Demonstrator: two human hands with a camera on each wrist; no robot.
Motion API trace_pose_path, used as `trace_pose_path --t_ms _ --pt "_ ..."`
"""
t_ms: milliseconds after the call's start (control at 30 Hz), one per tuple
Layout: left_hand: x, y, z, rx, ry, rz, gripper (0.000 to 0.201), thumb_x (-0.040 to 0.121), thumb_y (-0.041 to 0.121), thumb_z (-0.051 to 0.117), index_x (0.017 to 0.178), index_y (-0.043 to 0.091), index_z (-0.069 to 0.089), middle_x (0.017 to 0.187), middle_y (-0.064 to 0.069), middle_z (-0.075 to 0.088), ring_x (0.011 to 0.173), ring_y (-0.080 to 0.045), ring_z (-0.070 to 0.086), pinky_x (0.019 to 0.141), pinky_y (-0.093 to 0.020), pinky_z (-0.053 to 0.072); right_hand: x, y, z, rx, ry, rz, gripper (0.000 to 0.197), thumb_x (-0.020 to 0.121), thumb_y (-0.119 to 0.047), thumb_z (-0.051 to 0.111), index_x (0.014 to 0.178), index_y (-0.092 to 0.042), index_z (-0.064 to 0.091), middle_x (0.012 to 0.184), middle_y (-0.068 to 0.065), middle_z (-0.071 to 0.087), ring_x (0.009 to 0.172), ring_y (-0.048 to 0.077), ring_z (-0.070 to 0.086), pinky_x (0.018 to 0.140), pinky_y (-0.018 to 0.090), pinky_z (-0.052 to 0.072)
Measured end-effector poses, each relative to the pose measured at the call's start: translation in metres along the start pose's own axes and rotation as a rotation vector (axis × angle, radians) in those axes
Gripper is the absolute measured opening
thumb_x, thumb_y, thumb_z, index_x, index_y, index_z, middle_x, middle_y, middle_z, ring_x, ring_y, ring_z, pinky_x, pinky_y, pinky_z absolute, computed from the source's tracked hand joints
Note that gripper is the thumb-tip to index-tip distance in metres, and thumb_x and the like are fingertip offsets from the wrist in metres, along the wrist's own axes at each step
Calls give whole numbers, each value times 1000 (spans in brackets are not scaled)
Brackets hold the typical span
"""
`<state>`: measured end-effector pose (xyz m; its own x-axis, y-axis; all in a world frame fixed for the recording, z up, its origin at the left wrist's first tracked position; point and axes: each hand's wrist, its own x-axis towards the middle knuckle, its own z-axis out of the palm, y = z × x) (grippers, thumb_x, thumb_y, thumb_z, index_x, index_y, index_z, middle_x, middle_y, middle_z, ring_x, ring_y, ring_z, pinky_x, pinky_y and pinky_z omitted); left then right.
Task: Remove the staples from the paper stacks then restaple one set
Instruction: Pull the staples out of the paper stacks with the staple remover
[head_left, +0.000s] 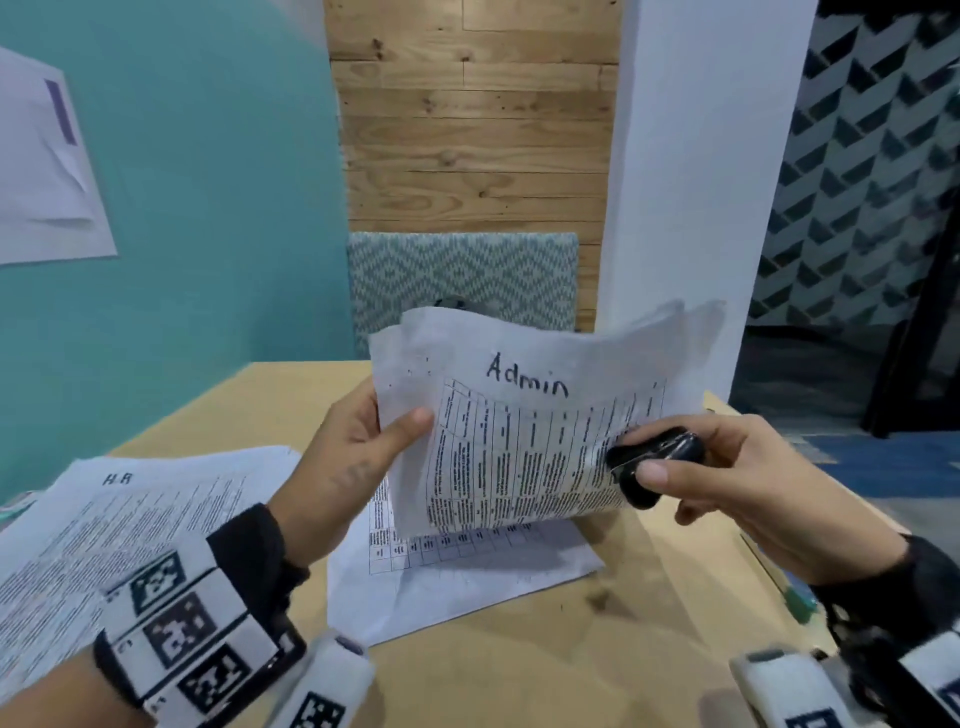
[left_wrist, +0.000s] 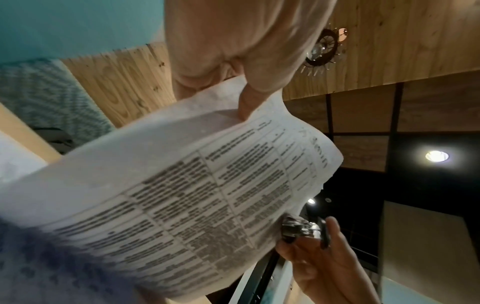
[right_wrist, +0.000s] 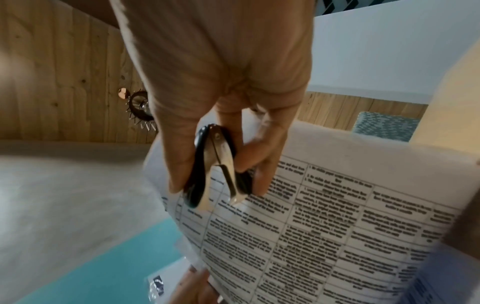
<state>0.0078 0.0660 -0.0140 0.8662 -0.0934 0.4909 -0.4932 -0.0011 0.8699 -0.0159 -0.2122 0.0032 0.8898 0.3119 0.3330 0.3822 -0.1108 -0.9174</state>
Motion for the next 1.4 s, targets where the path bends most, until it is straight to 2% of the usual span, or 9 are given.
trace_pose_path --t_ms 133,300,567,800,933,1067,1167,1267,1400 --pt "-1 12 12 24 5 44 28 87 1 55 109 19 56 96 9 72 88 -7 68 70 -17 52 -1 0 4 -20 33 -45 69 32 -62 84 84 -17 75 78 3 72 63 4 61 48 15 44" --pt "-10 11 18 58 34 111 46 81 25 70 122 20 48 113 7 68 103 -9 65 83 -24 54 0 2 1 28 107 -78 67 31 -61 84 83 -21 76 82 5 73 65 4 62 47 15 44" --pt "14 29 -3 107 165 212 46 78 15 61 122 3 52 105 9 70 99 -9 66 79 -20 53 3 4 -1 59 203 -133 66 28 -61 85 81 -24 77 93 -17 64 70 2 64 53 15 48" --pt "48 103 -64 336 282 434 35 90 12 58 123 5 51 114 9 65 105 -8 62 92 -23 48 10 22 -8 -23 187 -26 83 24 -66 82 87 -13 71 89 8 72 74 7 66 55 17 51" --pt "62 135 -114 439 368 215 12 85 13 64 87 25 66 74 17 70 66 4 64 59 -13 51 10 25 -7 -55 105 36 86 26 -73 78 92 -19 69 90 8 72 77 15 70 59 23 48" --pt "67 125 -152 611 474 -110 36 84 9 61 60 14 34 26 2 38 23 0 39 26 -8 26 8 26 -3 -122 -14 93 83 24 -83 70 86 -27 73 91 2 73 81 16 70 64 28 47" --pt "51 92 -199 702 392 -445 25 88 3 56 66 4 43 50 -10 50 39 -13 49 32 -13 36 8 29 -2 -158 -55 120 85 22 -83 69 82 -24 74 88 3 73 82 15 70 65 27 48" --pt "32 47 -248 785 359 -646 21 85 4 59 103 -8 56 98 -23 58 82 -26 56 69 -29 43 8 28 -2 -175 -69 131 84 24 -83 69 83 -23 75 89 3 74 83 14 70 67 29 48" --pt "7 -4 -283 885 321 -887 36 81 16 67 103 -10 56 100 -25 63 87 -39 60 72 -38 47 7 29 -3 -186 -81 158 85 25 -82 70 85 -22 75 90 3 74 83 14 70 66 29 47"
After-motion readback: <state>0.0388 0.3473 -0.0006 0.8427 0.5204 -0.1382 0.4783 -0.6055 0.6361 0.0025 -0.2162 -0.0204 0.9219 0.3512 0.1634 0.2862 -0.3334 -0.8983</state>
